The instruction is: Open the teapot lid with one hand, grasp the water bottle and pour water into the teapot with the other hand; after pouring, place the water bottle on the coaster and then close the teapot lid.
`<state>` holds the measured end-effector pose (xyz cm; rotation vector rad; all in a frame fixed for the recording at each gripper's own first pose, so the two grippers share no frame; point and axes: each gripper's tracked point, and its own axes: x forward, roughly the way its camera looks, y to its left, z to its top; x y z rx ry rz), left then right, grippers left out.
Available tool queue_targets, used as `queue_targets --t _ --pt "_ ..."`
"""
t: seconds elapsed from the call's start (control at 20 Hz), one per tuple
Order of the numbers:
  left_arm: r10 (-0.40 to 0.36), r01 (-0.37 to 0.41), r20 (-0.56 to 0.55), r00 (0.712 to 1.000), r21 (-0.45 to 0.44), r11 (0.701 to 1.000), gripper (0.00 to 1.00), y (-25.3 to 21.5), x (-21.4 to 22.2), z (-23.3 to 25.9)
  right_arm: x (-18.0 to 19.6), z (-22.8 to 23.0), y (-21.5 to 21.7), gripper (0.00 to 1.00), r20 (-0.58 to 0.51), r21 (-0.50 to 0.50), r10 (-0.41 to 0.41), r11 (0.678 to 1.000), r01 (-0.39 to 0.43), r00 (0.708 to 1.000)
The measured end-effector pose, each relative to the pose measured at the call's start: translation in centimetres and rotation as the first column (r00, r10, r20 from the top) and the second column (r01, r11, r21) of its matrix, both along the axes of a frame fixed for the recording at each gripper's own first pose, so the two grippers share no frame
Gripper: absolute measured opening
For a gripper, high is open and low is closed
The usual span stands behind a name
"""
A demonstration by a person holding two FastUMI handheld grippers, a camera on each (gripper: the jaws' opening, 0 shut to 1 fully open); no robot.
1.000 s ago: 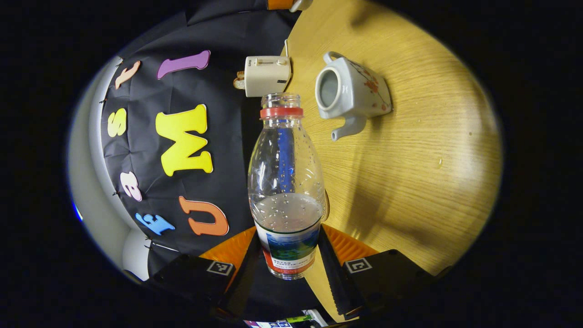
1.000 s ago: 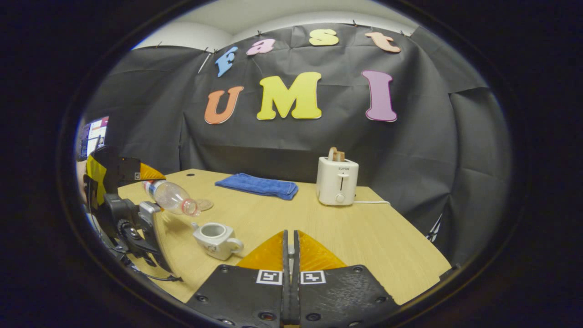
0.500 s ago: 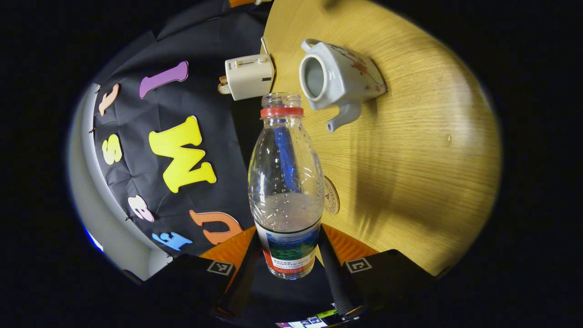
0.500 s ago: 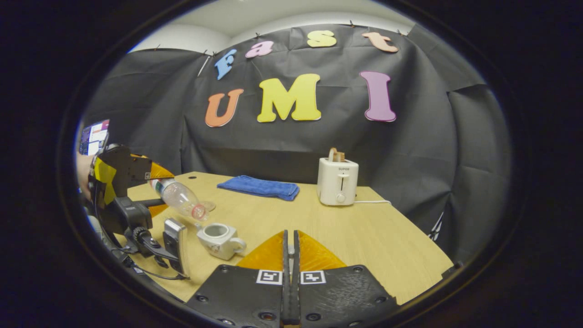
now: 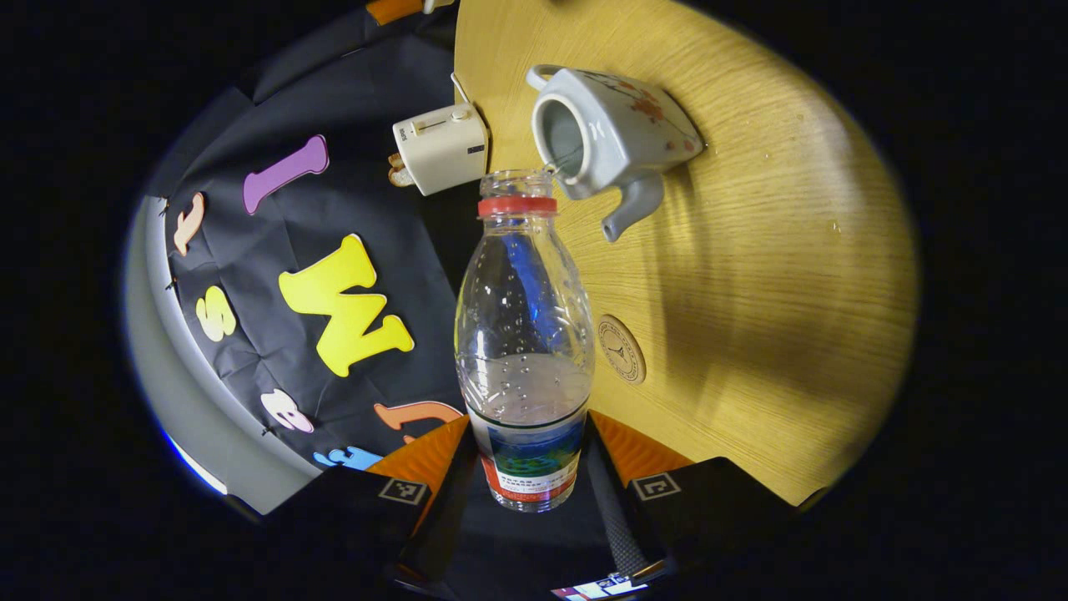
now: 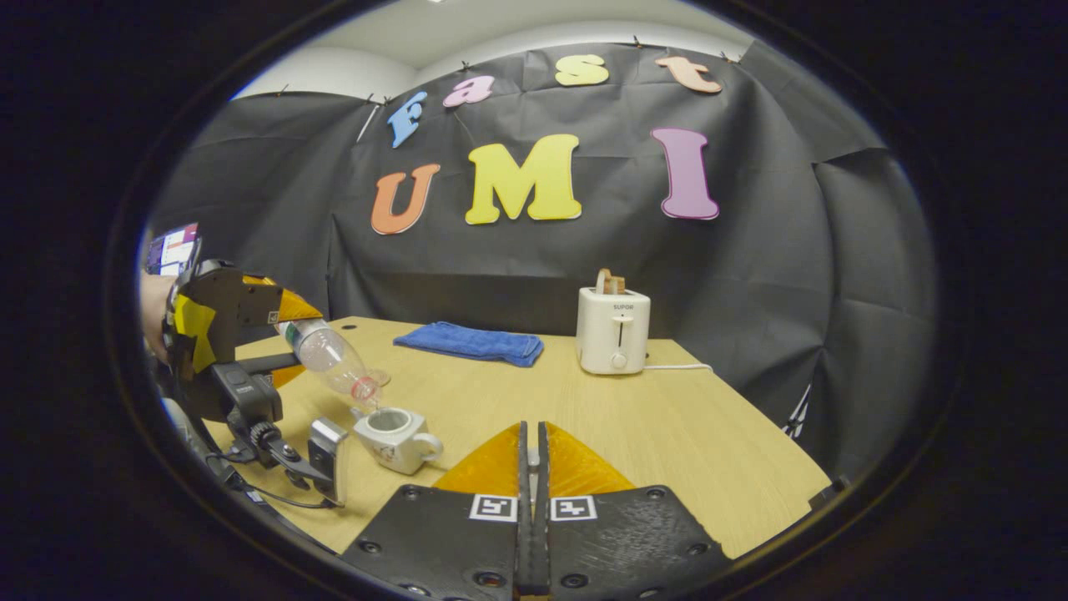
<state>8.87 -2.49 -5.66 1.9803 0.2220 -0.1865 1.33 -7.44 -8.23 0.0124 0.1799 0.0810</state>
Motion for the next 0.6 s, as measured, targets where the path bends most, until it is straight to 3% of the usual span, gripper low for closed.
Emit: queue_targets --t 0.6 --pt "-0.055 0.047 0.070 0.996 0.109 0.993 0.74 -1.3 0.9 1.9 -0.1 -0.5 0.3 0.00 -0.014 0.005 0.009 1.000 -0.009 1.000"
